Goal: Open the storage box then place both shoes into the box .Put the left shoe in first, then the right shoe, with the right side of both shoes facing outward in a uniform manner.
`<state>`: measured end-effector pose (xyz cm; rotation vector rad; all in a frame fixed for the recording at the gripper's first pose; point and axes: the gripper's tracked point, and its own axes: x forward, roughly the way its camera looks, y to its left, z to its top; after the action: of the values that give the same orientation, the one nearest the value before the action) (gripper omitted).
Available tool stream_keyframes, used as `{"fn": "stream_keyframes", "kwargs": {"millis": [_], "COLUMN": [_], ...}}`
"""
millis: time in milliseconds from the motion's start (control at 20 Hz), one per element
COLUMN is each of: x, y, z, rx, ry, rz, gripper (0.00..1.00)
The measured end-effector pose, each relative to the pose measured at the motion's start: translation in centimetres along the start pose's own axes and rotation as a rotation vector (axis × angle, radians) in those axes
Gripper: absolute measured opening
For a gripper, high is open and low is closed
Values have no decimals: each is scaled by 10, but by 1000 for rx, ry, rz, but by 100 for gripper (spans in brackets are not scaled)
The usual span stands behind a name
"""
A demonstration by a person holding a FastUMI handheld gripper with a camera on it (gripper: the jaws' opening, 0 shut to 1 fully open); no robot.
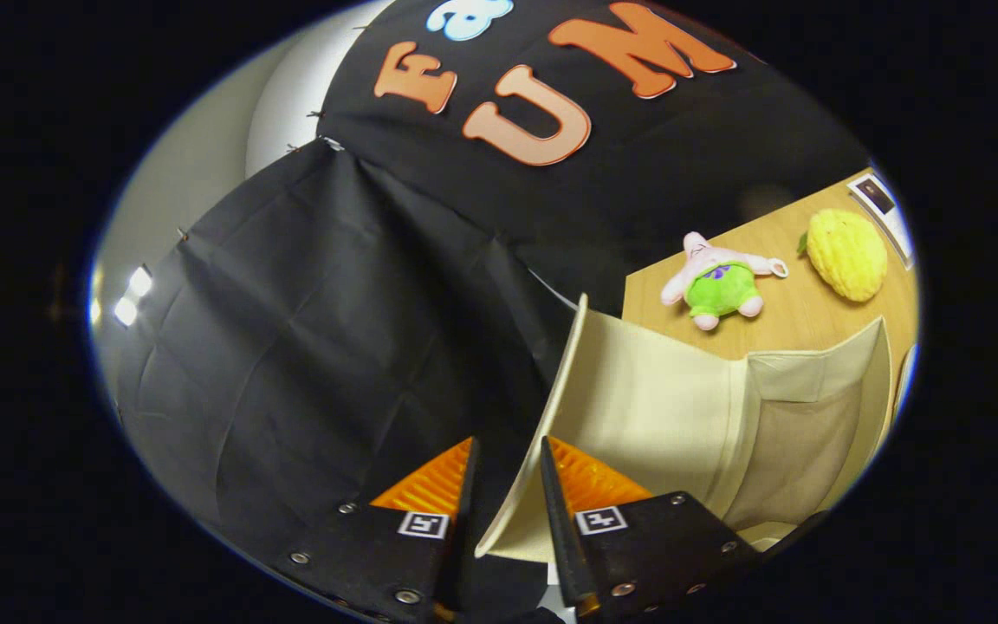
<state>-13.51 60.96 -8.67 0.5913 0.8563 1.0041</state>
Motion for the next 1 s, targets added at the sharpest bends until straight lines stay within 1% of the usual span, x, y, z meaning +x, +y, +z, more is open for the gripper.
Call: {"fn": "stream_keyframes", "kwargs": {"millis": [50,150,200,300,500,650,1000], "x": [1,4,5,-1,-28,-58,-151], "y": [-1,-12,-17,-29,-69,-106,-214], "z": [-2,1,-1,4,28,40,59], "rx": [-13,-34,-40,-53,-94,-141,-216], "ry": [-5,-28,-28,-49,-118,-157,-228], "rz": [-7,-46,-61,-94,-194,-277,-517], "gripper": [51,92,98,98,98,98,98]}}
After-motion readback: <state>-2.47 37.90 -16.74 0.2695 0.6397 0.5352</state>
